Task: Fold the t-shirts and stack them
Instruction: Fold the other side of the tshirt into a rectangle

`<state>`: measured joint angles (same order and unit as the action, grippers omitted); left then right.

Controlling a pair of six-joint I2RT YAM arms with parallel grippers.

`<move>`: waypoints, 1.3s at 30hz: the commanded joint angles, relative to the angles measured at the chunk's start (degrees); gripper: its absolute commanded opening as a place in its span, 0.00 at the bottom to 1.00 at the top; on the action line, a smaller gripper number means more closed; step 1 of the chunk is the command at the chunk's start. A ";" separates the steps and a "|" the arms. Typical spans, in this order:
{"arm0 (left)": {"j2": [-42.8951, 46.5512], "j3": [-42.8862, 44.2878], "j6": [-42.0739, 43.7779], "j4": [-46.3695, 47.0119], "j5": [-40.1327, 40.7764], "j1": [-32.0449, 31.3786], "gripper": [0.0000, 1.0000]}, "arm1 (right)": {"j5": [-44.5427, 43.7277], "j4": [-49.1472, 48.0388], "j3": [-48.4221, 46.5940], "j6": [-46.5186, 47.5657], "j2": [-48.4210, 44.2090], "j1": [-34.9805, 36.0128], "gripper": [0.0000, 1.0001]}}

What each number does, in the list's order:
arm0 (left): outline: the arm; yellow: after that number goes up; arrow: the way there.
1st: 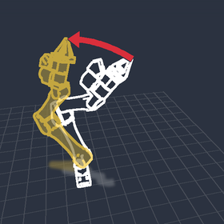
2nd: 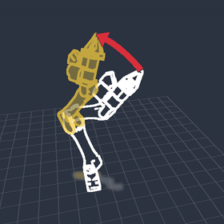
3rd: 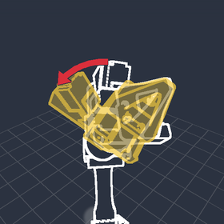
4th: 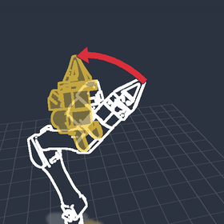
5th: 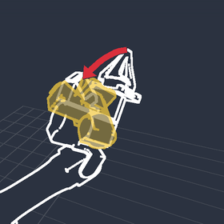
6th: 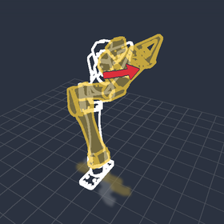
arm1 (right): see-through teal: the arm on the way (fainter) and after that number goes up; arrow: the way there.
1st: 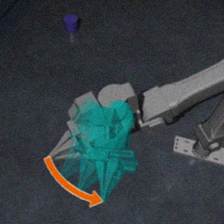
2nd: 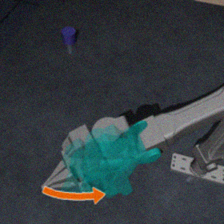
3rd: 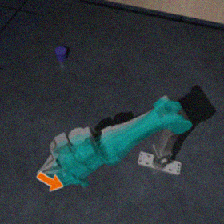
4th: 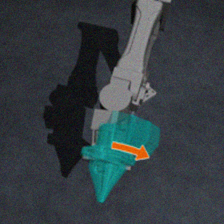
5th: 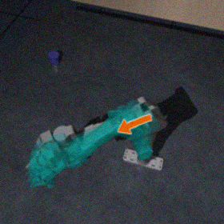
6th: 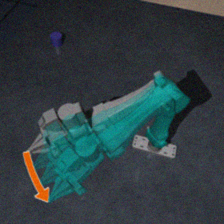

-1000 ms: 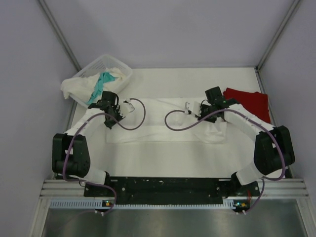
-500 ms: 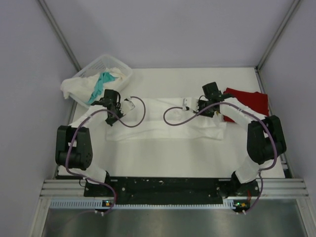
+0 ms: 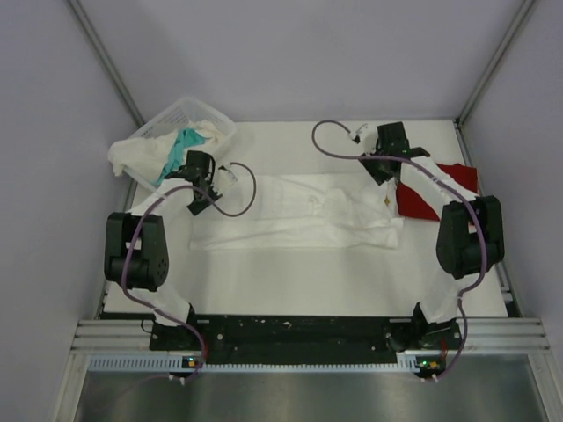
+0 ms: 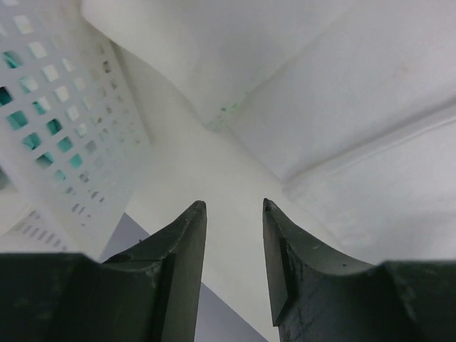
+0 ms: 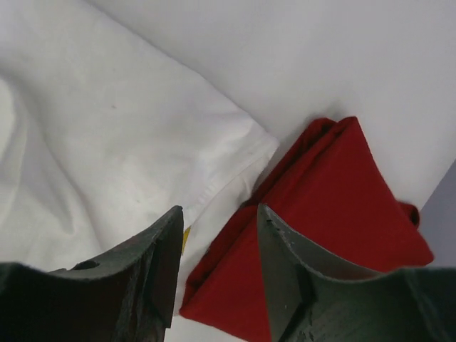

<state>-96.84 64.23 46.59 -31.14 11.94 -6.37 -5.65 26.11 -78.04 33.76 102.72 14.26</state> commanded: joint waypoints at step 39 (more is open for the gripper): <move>1.04 -12.11 -1.94 2.31 -5.09 -0.13 0.26 | 4.33 2.28 9.32 -54.41 -5.07 -4.94 0.00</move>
<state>-94.76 54.39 43.48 -31.09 5.67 -6.96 -0.67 32.08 -62.76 -19.29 96.71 11.94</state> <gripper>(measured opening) 0.259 0.003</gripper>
